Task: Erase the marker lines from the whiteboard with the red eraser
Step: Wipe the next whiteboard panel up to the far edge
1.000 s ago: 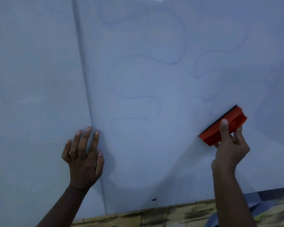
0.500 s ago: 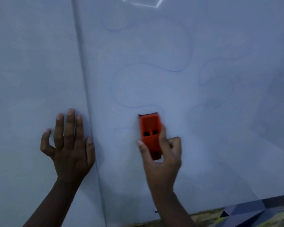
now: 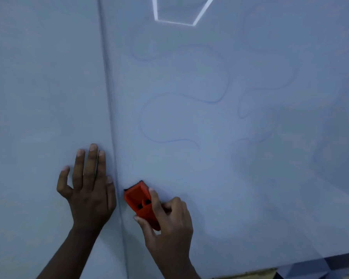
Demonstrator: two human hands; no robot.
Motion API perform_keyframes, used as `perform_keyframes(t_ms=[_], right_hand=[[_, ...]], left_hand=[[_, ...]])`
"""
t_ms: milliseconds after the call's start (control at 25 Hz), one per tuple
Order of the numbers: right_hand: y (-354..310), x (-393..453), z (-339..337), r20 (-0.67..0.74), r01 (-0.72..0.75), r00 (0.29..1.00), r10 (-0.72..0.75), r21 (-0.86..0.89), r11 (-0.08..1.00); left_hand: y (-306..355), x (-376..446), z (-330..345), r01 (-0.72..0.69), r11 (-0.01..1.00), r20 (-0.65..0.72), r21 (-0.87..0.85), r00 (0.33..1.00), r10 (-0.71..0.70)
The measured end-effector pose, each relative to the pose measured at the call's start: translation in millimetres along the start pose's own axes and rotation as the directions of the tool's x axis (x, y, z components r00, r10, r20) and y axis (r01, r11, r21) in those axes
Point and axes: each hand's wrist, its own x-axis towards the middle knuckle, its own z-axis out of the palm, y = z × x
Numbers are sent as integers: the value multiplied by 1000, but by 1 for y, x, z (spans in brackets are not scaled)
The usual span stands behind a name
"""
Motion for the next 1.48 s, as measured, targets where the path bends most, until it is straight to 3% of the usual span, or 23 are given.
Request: perform_keyframes(t_ms=[320, 480, 600, 720, 960, 1080, 1240, 1360, 1480], right_hand=[[-14, 60, -19, -69, 82, 994, -83, -16, 996], [16, 89, -51, -221, -114, 967, 127, 72, 991], [61, 105, -83, -317, -291, 876, 362, 250, 923], [101, 128, -118, -375, -314, 807, 456, 382, 869], [132, 168, -156, -392, -351, 772, 501, 393, 850], [125, 135, -138, -426, -365, 757, 496, 354, 861], [108, 126, -126, -445, -363, 715, 540, 425, 830], [88, 174, -127, -499, -310, 738, 454, 347, 885], [42, 206, -111, -497, -205, 811, 309, 253, 946]], left_hand=[[0, 2, -1, -2, 1000, 5, 14, 1000, 2], [-1, 2, -4, -4, 1000, 9, 21, 1000, 4], [0, 4, -6, 5, 1000, 24, 12, 1000, -6], [3, 9, -10, 44, 999, 29, 10, 999, -44], [2, 89, -22, 36, 999, -41, -29, 998, -37], [-7, 142, -22, -1, 1000, -70, -29, 998, -1], [-6, 153, -15, 19, 1000, -55, 6, 998, -19], [-6, 151, -14, 10, 1000, -39, 15, 999, -9], [-6, 151, -14, 15, 1000, -47, 16, 999, -15]])
